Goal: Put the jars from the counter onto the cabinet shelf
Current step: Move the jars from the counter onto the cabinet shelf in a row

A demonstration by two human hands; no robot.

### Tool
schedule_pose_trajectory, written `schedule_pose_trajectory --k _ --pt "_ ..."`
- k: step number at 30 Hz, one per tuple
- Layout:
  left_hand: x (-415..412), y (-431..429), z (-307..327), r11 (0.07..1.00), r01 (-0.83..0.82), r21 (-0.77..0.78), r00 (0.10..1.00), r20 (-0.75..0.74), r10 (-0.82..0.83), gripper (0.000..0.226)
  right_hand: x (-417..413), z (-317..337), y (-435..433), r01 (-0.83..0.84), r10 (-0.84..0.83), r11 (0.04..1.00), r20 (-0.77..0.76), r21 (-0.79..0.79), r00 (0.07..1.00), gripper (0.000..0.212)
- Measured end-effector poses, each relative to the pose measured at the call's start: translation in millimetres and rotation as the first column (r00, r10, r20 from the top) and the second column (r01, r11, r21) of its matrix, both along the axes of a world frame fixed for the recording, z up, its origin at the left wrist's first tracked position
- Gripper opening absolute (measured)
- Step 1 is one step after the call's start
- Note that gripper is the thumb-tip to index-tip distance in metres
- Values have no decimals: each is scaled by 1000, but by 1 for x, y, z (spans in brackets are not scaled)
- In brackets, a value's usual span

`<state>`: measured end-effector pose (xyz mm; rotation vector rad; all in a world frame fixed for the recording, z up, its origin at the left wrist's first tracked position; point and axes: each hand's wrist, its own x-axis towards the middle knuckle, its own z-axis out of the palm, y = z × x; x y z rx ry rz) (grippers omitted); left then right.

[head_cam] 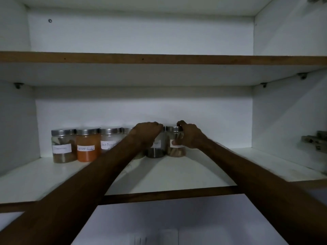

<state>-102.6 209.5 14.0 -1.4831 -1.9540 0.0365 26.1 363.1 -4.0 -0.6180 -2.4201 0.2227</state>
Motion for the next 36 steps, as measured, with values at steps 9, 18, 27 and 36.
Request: schedule_pose_trajectory --k 9,18,27,36 --pt "2 -13 -1 999 7 -38 991 131 -2 85 5 -2 -10 28 -31 992 -17 -122 999 113" --pt "45 -87 -9 972 204 114 967 132 -219 74 53 -12 -66 86 -96 995 -242 -53 965 76" --pt "88 -217 -180 866 420 270 827 280 -488 57 116 -164 -220 -79 85 996 -448 32 890 43" --pt "83 -327 -453 916 333 -224 684 726 -71 61 130 -419 -357 27 147 884 333 -467 931 44"
